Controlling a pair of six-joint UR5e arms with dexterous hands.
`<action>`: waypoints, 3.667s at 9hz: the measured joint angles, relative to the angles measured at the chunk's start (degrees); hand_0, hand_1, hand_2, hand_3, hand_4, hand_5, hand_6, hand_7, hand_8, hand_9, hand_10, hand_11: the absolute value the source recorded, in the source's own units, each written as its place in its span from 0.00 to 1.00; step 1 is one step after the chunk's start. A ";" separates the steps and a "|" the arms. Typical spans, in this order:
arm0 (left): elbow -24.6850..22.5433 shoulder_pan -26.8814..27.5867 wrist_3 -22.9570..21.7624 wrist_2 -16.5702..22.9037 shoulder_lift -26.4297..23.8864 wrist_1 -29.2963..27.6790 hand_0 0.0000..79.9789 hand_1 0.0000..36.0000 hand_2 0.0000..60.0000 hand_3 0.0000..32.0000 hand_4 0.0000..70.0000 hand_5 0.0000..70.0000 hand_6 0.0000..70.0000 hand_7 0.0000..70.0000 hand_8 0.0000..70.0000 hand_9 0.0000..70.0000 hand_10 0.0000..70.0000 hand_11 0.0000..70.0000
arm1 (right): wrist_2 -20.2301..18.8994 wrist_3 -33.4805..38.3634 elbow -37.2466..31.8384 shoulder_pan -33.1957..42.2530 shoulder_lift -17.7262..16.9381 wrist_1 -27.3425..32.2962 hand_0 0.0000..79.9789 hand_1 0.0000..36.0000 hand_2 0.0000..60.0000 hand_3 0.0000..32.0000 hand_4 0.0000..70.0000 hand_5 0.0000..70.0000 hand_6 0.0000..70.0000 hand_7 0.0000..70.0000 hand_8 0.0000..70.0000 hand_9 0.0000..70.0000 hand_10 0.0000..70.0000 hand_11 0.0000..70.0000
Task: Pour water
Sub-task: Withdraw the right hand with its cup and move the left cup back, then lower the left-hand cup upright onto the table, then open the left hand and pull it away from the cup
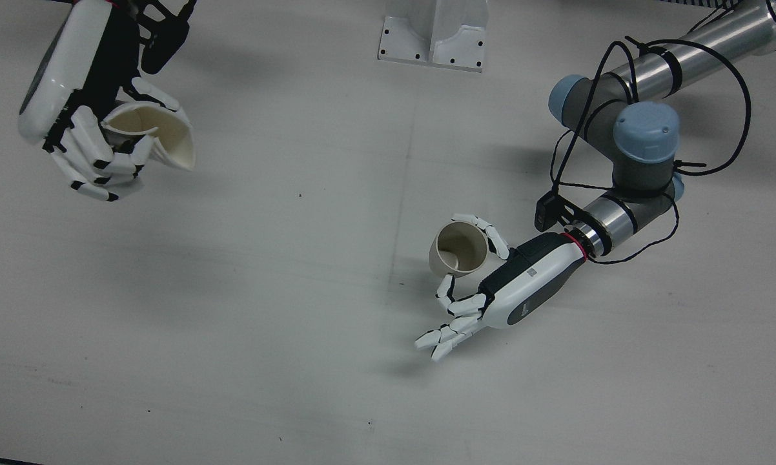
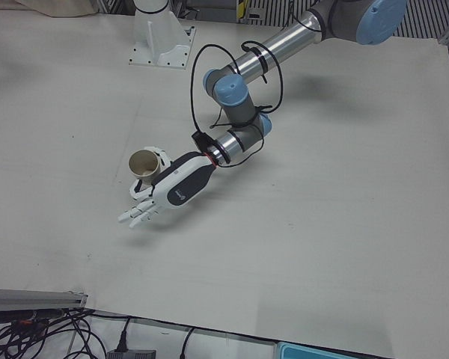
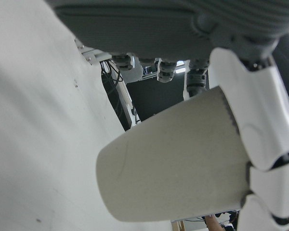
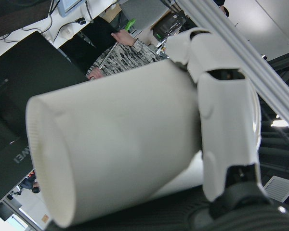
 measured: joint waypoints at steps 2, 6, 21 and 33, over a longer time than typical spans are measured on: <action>0.07 -2.50 -1.17 0.16 4.25 -2.93 0.61 0.88 1.00 0.00 0.53 1.00 0.05 0.13 0.00 0.01 0.03 0.07 | -5.39 2.90 -1.11 7.31 -5.07 0.51 0.94 1.00 0.84 0.00 0.01 0.86 0.68 0.72 0.59 0.76 0.94 1.00; 0.25 -6.33 -2.67 0.44 12.75 -8.88 0.60 0.84 1.00 0.00 0.52 1.00 0.05 0.13 0.00 0.00 0.03 0.07 | -12.63 6.84 -14.01 13.20 -11.61 15.35 0.78 0.90 0.79 0.00 0.00 0.72 0.66 0.68 0.62 0.80 0.93 1.00; 10.30 -7.54 0.75 0.01 20.31 -21.67 0.59 0.41 0.32 0.00 0.33 1.00 0.02 0.07 0.00 0.00 0.00 0.01 | -8.42 12.04 -62.17 10.09 -4.43 56.83 0.79 0.87 0.71 0.00 0.00 0.69 0.64 0.67 0.64 0.83 0.95 1.00; 11.00 -12.14 -0.46 0.41 23.42 -26.53 0.13 0.00 0.07 0.00 0.19 0.00 0.02 0.10 0.00 0.00 0.00 0.00 | -7.87 11.98 -62.51 9.74 -5.21 57.43 0.39 0.00 0.00 0.46 0.00 0.00 0.00 0.00 0.00 0.00 0.00 0.00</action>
